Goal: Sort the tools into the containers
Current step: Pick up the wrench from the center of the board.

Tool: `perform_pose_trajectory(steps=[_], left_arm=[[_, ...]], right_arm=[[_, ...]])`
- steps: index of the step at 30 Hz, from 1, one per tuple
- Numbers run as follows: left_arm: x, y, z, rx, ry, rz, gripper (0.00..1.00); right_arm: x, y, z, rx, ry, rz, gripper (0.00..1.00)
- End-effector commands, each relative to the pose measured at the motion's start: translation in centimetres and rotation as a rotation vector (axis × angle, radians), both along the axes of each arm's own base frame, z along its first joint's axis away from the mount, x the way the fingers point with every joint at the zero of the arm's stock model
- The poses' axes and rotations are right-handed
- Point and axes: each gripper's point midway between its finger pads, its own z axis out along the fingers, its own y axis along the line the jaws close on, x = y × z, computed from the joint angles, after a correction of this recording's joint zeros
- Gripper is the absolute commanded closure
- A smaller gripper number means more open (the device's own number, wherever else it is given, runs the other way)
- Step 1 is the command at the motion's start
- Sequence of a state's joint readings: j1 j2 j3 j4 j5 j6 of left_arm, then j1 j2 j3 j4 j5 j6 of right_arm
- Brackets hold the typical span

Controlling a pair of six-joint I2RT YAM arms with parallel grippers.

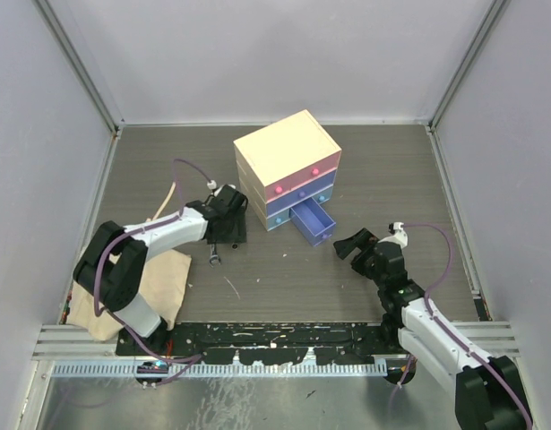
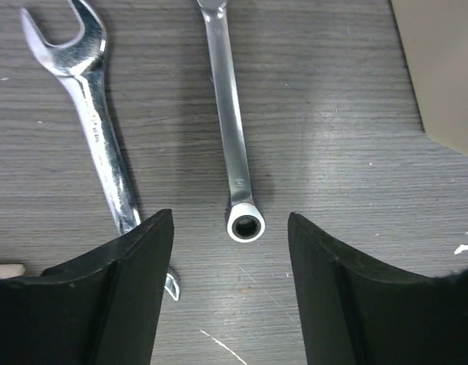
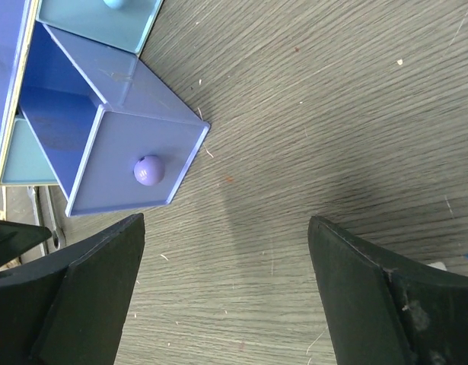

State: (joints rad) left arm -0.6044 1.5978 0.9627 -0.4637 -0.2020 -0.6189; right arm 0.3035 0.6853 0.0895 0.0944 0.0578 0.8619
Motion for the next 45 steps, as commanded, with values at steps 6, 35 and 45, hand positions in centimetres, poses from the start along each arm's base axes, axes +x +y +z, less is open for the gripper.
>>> perform_pose_trajectory(steps=[6, 35, 45], left_arm=[[1.0, -1.6, -0.3, 0.041, -0.029, 0.015, 0.48], [-3.4, -1.6, -2.5, -0.078, 0.031, -0.038, 0.83], [-8.1, -3.2, -0.1, -0.313, 0.039, -0.083, 0.82]], right_arm=[[0.7, 0.6, 1.0, 0.031, -0.044, 0.020, 0.10], [1.0, 2.3, 6.4, 0.007, -0.169, 0.160, 0.16], [-1.2, 8.0, 7.1, 0.180, -0.169, 0.344, 0.26]])
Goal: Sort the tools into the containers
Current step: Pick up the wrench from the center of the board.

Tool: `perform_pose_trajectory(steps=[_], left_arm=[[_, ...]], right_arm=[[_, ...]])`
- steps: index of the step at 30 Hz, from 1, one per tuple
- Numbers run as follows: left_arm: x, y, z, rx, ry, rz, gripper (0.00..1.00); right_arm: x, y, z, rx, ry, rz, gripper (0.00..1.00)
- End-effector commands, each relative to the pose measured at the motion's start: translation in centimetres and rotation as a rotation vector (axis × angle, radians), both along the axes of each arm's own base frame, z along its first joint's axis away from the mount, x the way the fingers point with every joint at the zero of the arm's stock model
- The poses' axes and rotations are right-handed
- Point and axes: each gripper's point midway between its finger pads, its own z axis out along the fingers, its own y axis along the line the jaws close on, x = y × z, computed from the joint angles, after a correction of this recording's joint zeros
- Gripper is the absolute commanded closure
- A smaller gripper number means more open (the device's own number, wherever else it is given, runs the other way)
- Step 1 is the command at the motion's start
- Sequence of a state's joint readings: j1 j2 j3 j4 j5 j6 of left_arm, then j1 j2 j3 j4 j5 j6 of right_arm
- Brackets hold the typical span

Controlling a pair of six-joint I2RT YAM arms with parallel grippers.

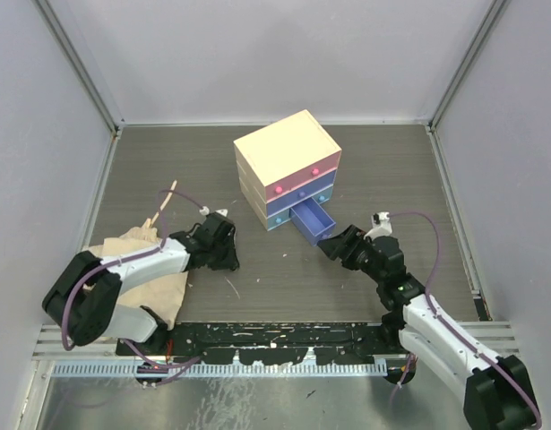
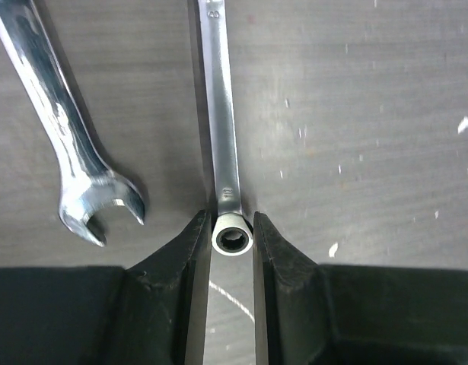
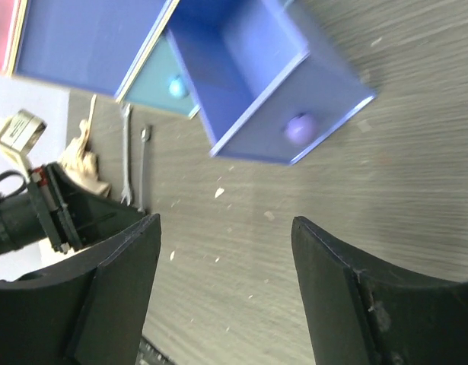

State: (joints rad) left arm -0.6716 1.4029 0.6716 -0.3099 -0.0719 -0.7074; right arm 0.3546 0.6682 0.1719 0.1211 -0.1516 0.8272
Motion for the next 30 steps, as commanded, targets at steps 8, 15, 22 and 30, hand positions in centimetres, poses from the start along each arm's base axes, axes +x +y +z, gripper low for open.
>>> perform_pose_trajectory(steps=[8, 15, 22, 30], left_arm=[[-5.1, -7.3, 4.4, -0.295, -0.021, -0.148, 0.81], [-7.5, -10.8, 4.3, -0.308, -0.006, -0.237, 0.80], [-8.6, -12.5, 4.1, -0.311, -0.003, -0.279, 0.80], [-8.9, -15.1, 5.0, -0.351, -0.013, -0.318, 0.80]], right_arm=[[-3.1, 7.5, 1.6, 0.127, -0.022, 0.117, 0.27], [-4.1, 10.1, -1.2, 0.122, 0.136, 0.087, 0.30], [-4.4, 11.6, -3.0, 0.155, 0.221, 0.042, 0.34], [-5.7, 12.8, -3.6, 0.170, 0.262, 0.047, 0.40]])
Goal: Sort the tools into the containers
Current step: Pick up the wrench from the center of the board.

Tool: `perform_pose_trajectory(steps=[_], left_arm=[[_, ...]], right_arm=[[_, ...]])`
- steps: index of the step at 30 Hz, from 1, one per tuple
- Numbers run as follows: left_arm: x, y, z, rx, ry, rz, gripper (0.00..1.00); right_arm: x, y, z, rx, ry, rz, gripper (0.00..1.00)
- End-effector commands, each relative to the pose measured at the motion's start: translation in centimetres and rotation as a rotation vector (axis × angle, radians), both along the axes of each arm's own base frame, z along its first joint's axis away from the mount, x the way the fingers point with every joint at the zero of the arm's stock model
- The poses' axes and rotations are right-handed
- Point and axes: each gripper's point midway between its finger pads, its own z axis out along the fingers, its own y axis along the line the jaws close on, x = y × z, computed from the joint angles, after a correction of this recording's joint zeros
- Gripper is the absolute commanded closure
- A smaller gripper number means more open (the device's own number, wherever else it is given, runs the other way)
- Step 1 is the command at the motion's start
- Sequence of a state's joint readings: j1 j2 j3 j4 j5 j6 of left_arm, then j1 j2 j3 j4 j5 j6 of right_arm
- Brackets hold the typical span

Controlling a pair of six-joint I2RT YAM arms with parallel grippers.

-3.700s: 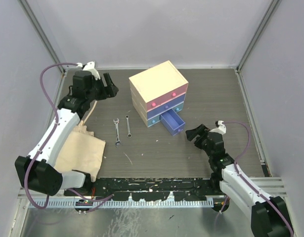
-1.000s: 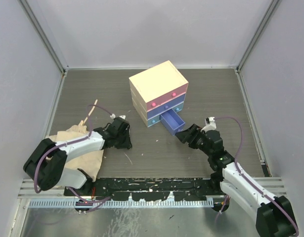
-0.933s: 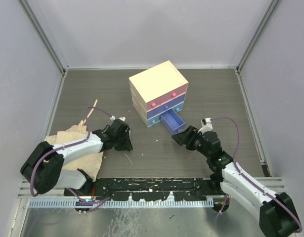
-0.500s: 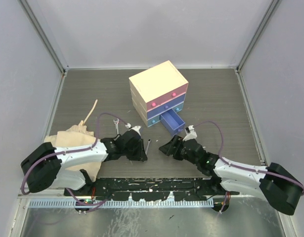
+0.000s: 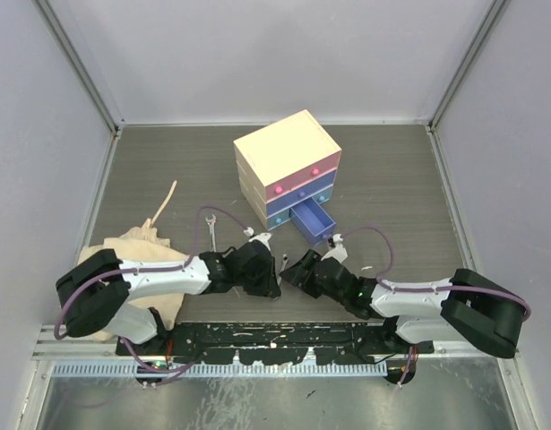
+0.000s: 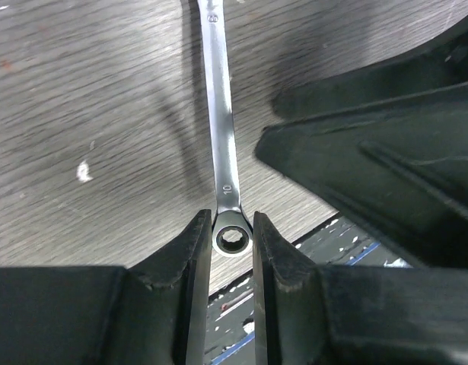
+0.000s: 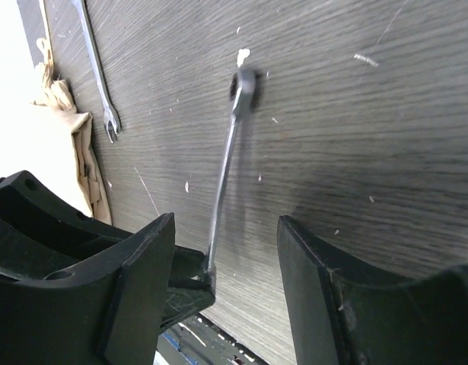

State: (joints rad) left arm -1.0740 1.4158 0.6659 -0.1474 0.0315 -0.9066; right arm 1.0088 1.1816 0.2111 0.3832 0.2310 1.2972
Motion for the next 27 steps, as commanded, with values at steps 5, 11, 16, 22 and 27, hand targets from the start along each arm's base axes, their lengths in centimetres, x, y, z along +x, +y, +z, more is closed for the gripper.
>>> perform_pose_trajectory(steps=[5, 11, 16, 22, 27], left_arm=[[0.6, -4.9, 3.3, -0.132, -0.055, -0.038, 0.80], [0.0, -6.2, 3.5, -0.140, -0.059, -0.067, 0.80], [-0.1, -6.4, 3.6, -0.144, -0.063, -0.080, 0.80], [0.1, -5.6, 5.3, -0.164, -0.125, -0.091, 0.65], [0.3, -2.5, 7.4, -0.184, -0.203, -0.044, 0.56]], right_arm=[[0.5, 1.1, 1.4, 0.097, 0.003, -0.065, 0.48], [0.3, 1.2, 0.7, 0.095, 0.022, -0.063, 0.60], [0.2, 1.0, 0.2, 0.094, 0.024, -0.062, 0.80], [0.1, 0.9, 0.1, 0.053, -0.016, -0.025, 0.97], [0.0, 0.6, 0.4, 0.015, -0.060, 0.008, 0.99]])
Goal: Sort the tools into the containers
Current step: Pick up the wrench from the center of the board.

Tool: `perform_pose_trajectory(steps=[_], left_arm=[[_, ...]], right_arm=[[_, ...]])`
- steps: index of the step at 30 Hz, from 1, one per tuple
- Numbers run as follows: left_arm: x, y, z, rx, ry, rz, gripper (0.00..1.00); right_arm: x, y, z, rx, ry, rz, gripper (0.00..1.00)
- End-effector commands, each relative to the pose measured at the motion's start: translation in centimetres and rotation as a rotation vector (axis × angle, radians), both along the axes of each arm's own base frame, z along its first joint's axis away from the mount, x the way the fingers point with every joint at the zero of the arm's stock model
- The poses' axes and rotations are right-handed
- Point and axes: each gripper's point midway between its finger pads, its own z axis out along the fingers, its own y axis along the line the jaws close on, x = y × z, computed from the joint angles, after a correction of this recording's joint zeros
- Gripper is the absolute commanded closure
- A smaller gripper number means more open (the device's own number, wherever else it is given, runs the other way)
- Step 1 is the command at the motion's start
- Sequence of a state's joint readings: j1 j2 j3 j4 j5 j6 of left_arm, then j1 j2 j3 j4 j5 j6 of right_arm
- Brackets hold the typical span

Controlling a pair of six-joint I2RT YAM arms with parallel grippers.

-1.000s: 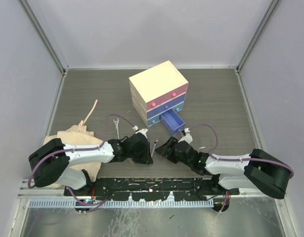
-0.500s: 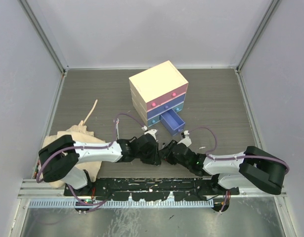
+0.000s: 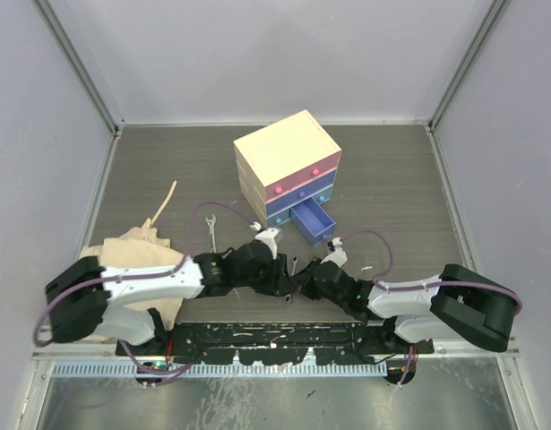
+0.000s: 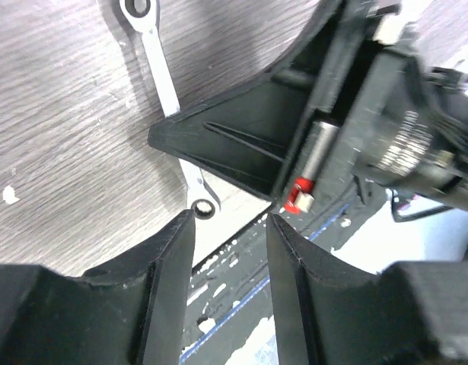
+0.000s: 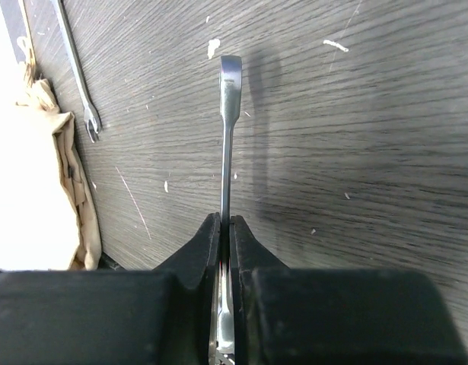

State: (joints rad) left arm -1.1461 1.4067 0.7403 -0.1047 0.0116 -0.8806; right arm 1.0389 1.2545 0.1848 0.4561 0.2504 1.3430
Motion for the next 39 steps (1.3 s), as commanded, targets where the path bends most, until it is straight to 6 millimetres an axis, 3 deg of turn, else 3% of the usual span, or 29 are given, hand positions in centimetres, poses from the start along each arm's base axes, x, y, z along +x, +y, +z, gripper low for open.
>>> perform_pose_trajectory(steps=[1, 7, 16, 27, 34, 39], left_arm=[[1.0, 1.8, 4.2, -0.096, -0.131, 0.058, 0.56], [3.0, 6.1, 5.4, -0.013, -0.191, 0.190, 0.45], [7.9, 9.3, 7.9, -0.090, -0.235, 0.336, 0.40], [11.9, 11.8, 11.0, -0.072, -0.336, 0.381, 0.33], [15.1, 13.4, 14.0, -0.060, -0.407, 0.413, 0.31], [16.1, 14.1, 16.3, -0.047, -0.477, 0.399, 0.30]], right_arm=[[0.7, 0.5, 2.1, 0.003, -0.107, 0.035, 0.99], [0.6, 1.2, 4.2, -0.057, -0.241, 0.169, 0.99], [1.2, 0.1, 8.4, -0.196, -0.405, 0.255, 0.99], [5.6, -4.7, 15.5, -0.660, -0.603, 0.251, 0.99], [9.3, -7.8, 16.8, -0.724, -0.582, 0.320, 0.99], [10.2, -7.5, 16.1, -0.628, -0.551, 0.426, 0.99]])
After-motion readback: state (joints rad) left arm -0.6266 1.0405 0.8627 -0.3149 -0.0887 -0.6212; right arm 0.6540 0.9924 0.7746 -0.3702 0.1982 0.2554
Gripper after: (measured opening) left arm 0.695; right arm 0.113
